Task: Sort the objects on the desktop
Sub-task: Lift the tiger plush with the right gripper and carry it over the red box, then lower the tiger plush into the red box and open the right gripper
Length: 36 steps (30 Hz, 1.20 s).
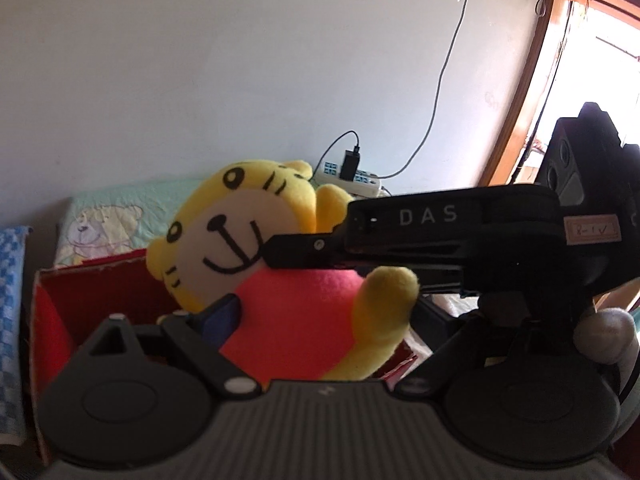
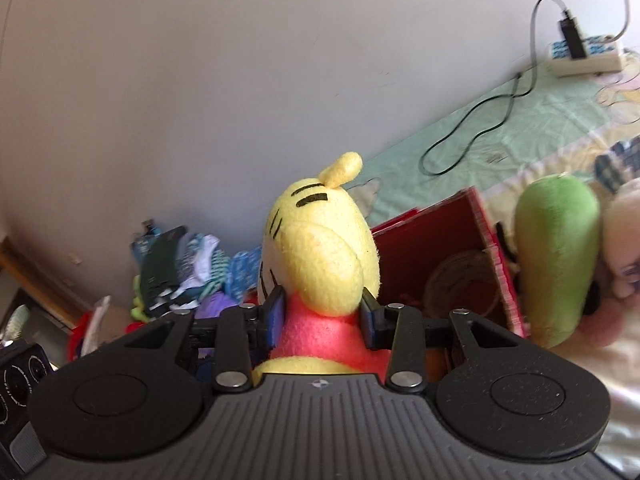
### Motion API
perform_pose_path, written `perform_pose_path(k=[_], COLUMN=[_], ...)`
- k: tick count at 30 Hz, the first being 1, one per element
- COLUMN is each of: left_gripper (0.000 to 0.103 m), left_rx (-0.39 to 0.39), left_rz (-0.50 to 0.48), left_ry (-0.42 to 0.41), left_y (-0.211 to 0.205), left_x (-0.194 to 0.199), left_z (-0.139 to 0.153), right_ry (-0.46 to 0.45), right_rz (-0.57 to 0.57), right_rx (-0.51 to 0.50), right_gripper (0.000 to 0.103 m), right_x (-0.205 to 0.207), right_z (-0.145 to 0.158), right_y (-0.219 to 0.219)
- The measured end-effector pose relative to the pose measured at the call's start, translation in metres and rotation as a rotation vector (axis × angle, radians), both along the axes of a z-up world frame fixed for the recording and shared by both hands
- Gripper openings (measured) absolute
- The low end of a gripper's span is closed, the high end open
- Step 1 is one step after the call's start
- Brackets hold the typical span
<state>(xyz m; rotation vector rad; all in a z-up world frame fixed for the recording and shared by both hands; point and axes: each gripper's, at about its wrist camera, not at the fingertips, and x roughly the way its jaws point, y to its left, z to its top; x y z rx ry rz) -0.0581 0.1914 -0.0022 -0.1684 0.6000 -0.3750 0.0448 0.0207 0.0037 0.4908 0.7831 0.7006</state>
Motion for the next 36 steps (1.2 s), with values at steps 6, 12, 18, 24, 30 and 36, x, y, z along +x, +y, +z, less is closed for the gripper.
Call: perform_pose_path(k=[6,12,18,24,30,36], left_gripper=[0.091,0.094,0.09,0.093,0.092,0.092], left_rx=[-0.046,-0.084,-0.046,-0.024,-0.013,-0.008], left_rz=[-0.077,-0.099,-0.101,-0.107,-0.141,-0.148], left_ry=[0.045,0.113,0.182,0.21,0.203,0.161], left_y=[-0.006,0.006,0.002,0.001,-0.001,0.005], left_x=[0.023,0.05,0.05,0.053,0.049,0.038], left_z=[-0.022,-0.051,-0.06,-0.072,-0.07,-0.056], right_ry=[-0.073,-0.12,-0.093,-0.167,-0.173,-0.169], right_rz=[-0.11,-0.127,-0.111,-0.083,-0.098,-0.124], right_rx=[-0.268,-0.393,-0.454,-0.512,-0.471,-0.377], right_gripper=[0.04,0.039,0.037,0.043,0.054,0.035], right_x=[-0.003,0.003,0.013,0.007,0.0,-0.01], right_z=[-0.003,-0.019,-0.043,-0.041,-0.021,-0.001], right_y=[0.005,0.013,0.023,0.03,0.016,-0.008])
